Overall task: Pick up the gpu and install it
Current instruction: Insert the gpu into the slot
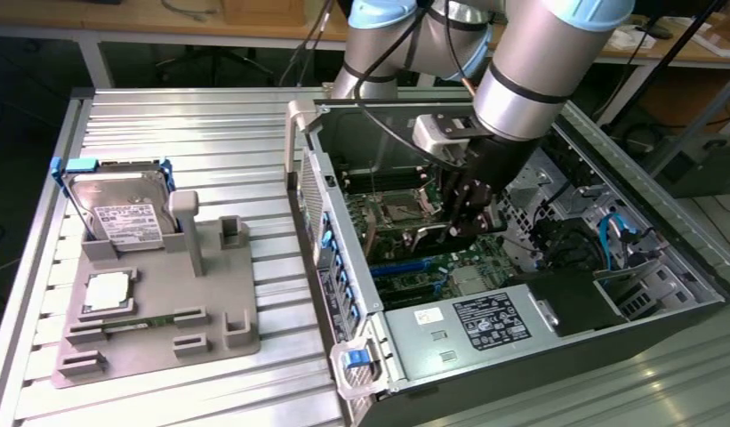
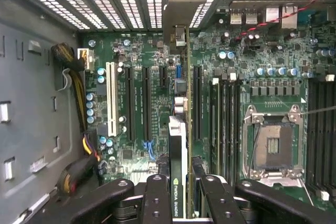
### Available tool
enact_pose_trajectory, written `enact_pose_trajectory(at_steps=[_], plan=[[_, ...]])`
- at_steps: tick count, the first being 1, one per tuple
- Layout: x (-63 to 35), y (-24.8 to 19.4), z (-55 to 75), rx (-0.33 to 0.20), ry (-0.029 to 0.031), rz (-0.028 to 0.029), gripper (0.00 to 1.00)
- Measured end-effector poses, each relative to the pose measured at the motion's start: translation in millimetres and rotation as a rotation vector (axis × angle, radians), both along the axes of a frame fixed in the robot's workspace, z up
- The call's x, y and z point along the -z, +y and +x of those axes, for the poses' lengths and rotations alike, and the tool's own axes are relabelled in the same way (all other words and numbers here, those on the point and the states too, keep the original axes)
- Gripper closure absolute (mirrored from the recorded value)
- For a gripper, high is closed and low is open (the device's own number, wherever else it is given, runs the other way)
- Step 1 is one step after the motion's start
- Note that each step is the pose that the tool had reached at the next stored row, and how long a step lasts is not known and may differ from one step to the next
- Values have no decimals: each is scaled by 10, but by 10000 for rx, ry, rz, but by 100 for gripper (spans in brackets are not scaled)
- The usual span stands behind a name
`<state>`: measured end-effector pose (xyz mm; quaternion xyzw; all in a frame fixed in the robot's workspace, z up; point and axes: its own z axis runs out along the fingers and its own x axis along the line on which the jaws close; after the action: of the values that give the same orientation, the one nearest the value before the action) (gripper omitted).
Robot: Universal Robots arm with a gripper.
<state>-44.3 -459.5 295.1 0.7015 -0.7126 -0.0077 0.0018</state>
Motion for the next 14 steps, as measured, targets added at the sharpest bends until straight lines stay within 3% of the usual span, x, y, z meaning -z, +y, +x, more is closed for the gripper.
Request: enact_pose_trajectory(at_steps=[14], plan=[[162, 0, -138, 0, 1, 0, 73]])
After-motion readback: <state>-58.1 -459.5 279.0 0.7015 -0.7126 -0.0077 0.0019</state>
